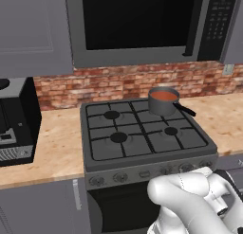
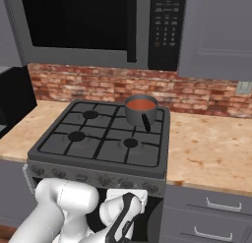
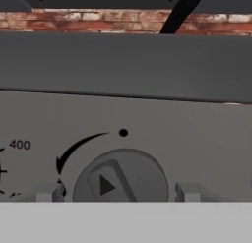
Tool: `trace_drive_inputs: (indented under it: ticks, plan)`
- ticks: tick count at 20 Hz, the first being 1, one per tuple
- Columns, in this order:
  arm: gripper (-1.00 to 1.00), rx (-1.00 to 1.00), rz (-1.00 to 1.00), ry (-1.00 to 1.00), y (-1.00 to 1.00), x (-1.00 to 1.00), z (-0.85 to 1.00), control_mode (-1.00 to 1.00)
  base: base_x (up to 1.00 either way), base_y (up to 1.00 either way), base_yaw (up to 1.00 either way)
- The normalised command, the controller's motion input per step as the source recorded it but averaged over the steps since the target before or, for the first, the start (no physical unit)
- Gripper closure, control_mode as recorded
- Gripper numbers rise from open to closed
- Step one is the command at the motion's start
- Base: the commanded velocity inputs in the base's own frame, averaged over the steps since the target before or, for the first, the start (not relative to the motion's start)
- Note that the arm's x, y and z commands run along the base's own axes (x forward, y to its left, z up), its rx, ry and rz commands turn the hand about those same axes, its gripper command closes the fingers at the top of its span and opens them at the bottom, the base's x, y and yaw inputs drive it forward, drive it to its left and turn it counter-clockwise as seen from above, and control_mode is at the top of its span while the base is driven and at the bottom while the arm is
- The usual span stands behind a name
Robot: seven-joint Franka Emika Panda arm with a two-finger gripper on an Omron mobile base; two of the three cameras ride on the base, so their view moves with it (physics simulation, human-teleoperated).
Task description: Wait until the marinara sauce is simmered to a deep red color and then turn off the stove.
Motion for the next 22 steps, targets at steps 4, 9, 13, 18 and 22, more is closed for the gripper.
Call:
trace_drive_inputs:
  ticks: [4, 9, 13, 18, 22]
  plan:
    - [-1.00, 0.00, 0.00, 0.00, 0.00, 0.00, 0.00, -1.00, 0.00, 0.00, 0.00]
    - [1.00, 0.00, 0.00, 0.00, 0.00, 0.00, 0.00, -1.00, 0.00, 0.00, 0.00]
    - [1.00, 0.00, 0.00, 0.00, 0.00, 0.00, 0.00, -1.00, 0.00, 0.00, 0.00]
    - [1.00, 0.00, 0.00, 0.00, 0.00, 0.00, 0.00, -1.00, 0.00, 0.00, 0.00]
    - [1.00, 0.00, 0.00, 0.00, 0.00, 0.00, 0.00, -1.00, 0.00, 0.00, 0.00]
